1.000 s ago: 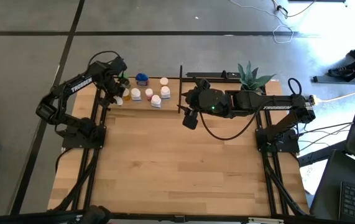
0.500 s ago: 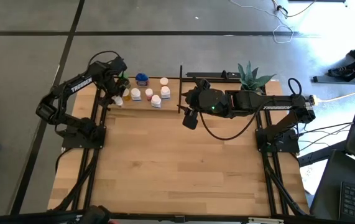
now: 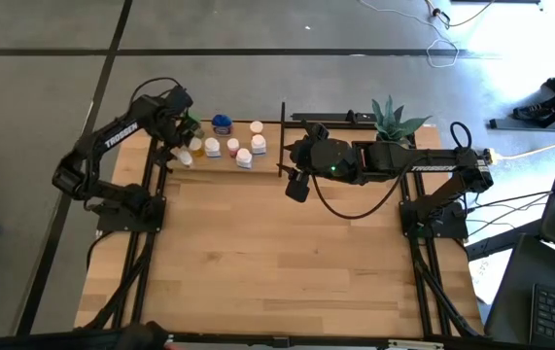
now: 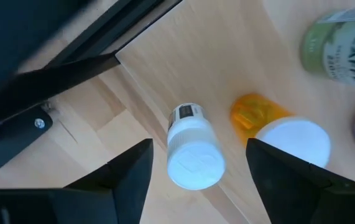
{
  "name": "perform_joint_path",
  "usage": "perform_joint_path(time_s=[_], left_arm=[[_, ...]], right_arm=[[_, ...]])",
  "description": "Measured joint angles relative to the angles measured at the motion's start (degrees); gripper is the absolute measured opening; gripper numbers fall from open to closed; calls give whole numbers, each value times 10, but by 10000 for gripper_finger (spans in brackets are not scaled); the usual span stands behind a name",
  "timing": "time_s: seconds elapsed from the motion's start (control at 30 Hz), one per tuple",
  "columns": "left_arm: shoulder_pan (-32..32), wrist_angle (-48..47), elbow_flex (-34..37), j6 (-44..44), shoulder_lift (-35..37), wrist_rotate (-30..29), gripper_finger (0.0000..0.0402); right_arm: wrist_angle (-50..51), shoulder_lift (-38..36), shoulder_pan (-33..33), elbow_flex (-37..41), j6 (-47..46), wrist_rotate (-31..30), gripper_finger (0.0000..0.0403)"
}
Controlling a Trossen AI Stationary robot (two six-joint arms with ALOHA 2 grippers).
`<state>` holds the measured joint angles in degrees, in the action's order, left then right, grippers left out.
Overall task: Pick and place medicine bottles onto shelf by color
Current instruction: Adjust the pink pill bottle on the shelf
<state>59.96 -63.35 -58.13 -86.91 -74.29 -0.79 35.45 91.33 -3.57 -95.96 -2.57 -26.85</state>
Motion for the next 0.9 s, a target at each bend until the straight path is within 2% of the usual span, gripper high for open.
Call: perform_joint_path(time_s=[0.23,0.47,0.6,0.9], left_arm=[[5,5,0,10,33,5,251],[4,41,0,147,81,22,250],[-2,68,0,183,114,51,253],[-91,79,0,314,156,65,253]], right_arm=[[0,0,0,0,0,0,223],[0,0,0,0,0,0,223],[0,0,0,0,0,0,223],[0,0,0,0,0,0,223]])
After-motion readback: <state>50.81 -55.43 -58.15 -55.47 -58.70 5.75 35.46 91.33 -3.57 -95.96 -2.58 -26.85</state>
